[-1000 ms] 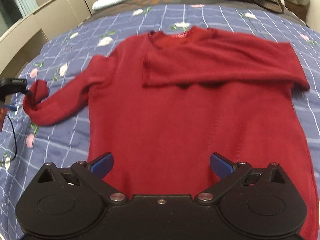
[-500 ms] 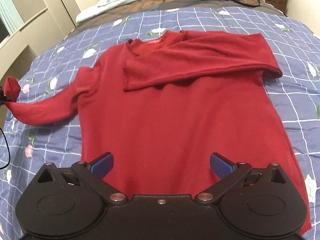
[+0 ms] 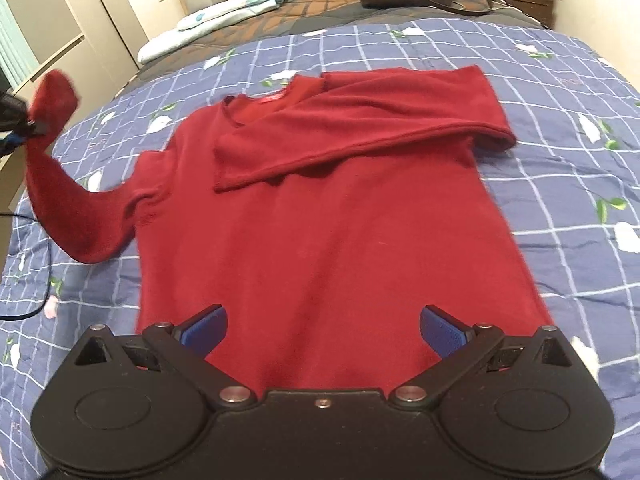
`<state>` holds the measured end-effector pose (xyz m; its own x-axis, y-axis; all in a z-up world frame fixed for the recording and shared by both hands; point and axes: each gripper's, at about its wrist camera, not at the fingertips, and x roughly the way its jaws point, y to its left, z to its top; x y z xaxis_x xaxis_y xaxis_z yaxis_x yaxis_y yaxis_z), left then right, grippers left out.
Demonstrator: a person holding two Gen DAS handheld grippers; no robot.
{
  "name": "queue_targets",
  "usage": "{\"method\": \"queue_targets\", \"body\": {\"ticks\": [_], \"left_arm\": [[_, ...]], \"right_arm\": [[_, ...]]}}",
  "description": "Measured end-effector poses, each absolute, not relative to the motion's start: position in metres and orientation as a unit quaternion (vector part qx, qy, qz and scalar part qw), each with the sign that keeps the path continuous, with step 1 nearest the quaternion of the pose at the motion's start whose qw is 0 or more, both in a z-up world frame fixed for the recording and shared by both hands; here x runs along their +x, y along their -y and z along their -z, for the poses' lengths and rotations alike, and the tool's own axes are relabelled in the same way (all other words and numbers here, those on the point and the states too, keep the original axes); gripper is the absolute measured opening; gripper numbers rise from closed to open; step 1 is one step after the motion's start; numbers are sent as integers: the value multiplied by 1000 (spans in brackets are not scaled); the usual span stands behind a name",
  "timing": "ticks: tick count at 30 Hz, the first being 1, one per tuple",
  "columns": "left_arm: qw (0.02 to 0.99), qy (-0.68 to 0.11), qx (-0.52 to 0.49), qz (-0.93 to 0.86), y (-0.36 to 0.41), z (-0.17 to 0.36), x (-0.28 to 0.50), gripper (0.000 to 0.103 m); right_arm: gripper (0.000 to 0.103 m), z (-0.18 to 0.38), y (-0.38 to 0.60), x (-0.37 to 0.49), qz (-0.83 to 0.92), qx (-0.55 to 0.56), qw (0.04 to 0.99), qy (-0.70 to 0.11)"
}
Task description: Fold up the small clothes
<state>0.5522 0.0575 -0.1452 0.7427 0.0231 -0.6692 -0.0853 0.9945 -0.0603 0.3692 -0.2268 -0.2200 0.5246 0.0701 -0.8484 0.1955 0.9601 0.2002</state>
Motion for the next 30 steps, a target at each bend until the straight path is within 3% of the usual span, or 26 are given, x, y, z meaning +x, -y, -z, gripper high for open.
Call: {"method": "queue_targets", "body": {"ticks": [7, 15, 16, 18, 21, 30], "left_arm": [[914, -403, 35, 28, 22, 202, 527, 7], [890, -450, 52, 50, 54, 236, 501, 11], [889, -451, 58, 54, 54, 237, 498, 14], [885, -455, 68, 64, 58, 238, 492, 35], [883, -459, 63, 76, 58, 237, 483, 57], [882, -465, 37, 67, 33, 225, 464, 77]], "right_arm": [[102, 224, 263, 347, 68, 143, 861, -484], [102, 232, 291, 323, 96, 152, 853, -490], [102, 233, 293, 320, 98, 153, 852, -491], [102, 234, 297, 316, 102, 157, 850, -492], [102, 235, 299, 312, 106, 164, 849, -492], [102, 235, 293, 319, 97, 173, 850, -488]]}}
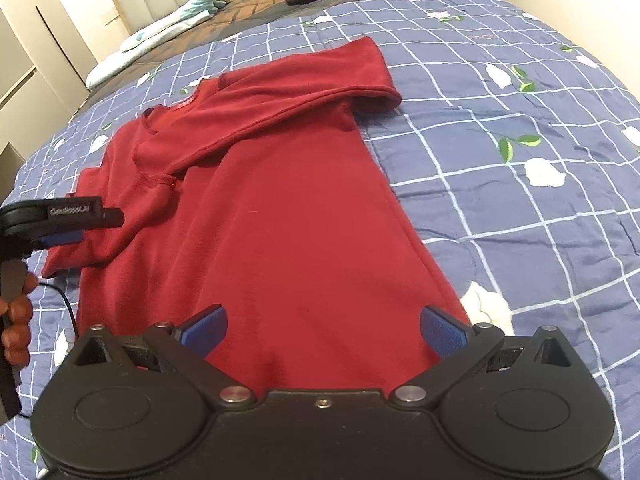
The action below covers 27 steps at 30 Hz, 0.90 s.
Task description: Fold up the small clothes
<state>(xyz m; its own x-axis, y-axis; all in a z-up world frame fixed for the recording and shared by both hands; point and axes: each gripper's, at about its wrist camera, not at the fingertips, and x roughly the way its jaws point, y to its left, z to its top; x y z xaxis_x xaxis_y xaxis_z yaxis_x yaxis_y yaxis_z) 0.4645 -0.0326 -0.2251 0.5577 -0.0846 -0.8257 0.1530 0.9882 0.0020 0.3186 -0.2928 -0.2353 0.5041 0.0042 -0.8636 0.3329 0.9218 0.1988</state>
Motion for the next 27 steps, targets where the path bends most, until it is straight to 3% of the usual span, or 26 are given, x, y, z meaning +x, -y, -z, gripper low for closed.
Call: {"method": "queue_targets", "body": {"ticks": [6, 8, 16, 20, 27], "left_arm": [[881, -473, -3, 19, -30, 216, 467, 97], [878, -478, -10, -1, -51, 216, 470, 99], [867, -490, -51, -74, -137, 217, 482, 101], [863, -492, -67, -91, -168, 218, 476, 101], [849, -508, -91, -114, -200, 226, 452, 101]], "right_arm": [[102, 237, 279, 337, 71, 185, 848, -492], [102, 238, 270, 350, 57, 185, 846, -496], [102, 237, 213, 427, -1, 212, 842, -496], [89, 235, 184, 478, -19, 259, 829, -495], [82, 246, 147, 562, 46, 278, 792, -541]]}}
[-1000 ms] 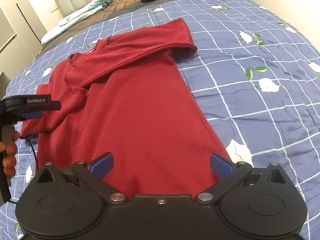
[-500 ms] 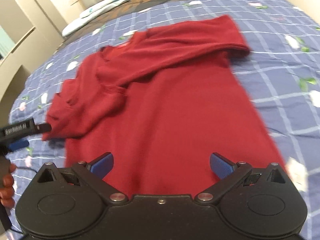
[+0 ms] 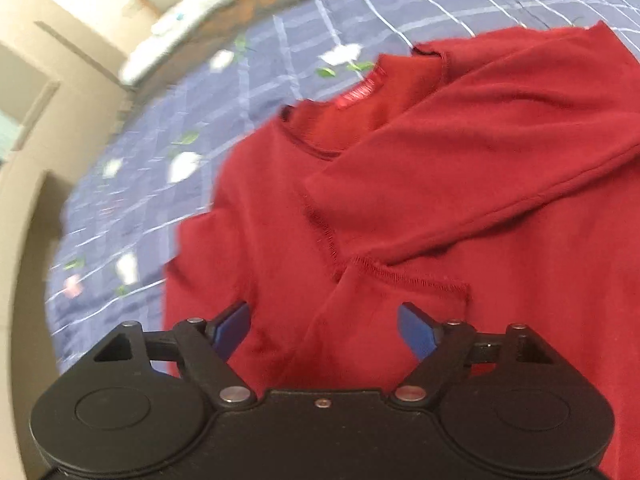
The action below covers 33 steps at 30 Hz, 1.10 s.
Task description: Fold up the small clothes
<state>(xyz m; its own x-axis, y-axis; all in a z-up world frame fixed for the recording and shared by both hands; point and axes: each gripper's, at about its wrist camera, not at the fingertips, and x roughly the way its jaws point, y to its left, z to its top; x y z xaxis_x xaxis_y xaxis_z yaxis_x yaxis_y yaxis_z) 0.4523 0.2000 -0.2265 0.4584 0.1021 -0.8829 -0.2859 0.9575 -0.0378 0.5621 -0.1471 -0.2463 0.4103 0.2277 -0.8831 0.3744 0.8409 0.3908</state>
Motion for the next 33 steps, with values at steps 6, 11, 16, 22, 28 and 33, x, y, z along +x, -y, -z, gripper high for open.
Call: {"method": "queue_targets", "body": {"ticks": [6, 11, 16, 22, 28, 33], "left_arm": [[835, -525, -102, -124, -211, 235, 432, 101], [830, -531, -119, -123, -211, 234, 427, 101], [843, -513, -142, -76, -201, 224, 430, 102], [857, -479, -184, -35, -185, 206, 441, 102], [861, -460, -212, -40, -186, 198, 456, 102], [861, -462, -208, -49, -190, 199, 462, 102]], "right_arm": [[61, 275, 136, 591, 137, 248, 748, -600], [5, 267, 147, 574, 160, 244, 754, -589], [4, 228, 172, 542, 135, 305, 788, -518], [3, 144, 170, 551, 20, 227, 870, -436], [3, 48, 153, 578, -137, 106, 933, -315], [3, 12, 149, 594, -203, 24, 949, -242]]}}
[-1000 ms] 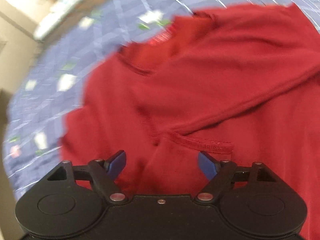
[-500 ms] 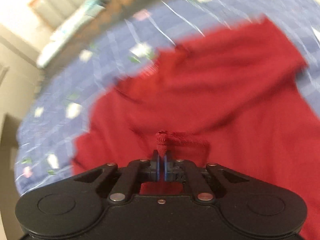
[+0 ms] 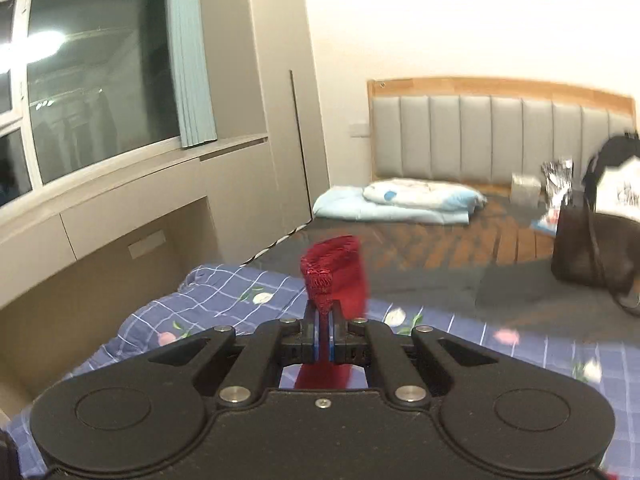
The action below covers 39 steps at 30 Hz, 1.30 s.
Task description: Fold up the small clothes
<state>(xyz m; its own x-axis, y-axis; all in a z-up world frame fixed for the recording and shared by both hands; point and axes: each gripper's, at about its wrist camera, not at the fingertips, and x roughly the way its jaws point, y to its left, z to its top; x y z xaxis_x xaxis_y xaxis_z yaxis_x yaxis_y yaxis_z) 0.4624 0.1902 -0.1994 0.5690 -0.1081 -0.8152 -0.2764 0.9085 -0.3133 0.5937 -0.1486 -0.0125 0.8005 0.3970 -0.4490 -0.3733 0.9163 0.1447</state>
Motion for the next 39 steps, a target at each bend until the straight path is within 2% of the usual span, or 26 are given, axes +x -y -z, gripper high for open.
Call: {"method": "queue_targets", "body": {"ticks": [13, 20, 26, 39], "left_arm": [[847, -491, -195, -57, -187, 220, 485, 102], [855, -487, -177, -33, -168, 222, 515, 103], [860, -481, -171, -13, -141, 231, 554, 103], [840, -532, -108, -13, -101, 278, 613, 102]], "right_arm": [[4, 110, 203, 607, -132, 79, 934, -321], [4, 114, 189, 600, -149, 80, 933, -317], [4, 130, 222, 589, -94, 105, 939, -313], [7, 233, 293, 550, 1, 135, 903, -409]]}}
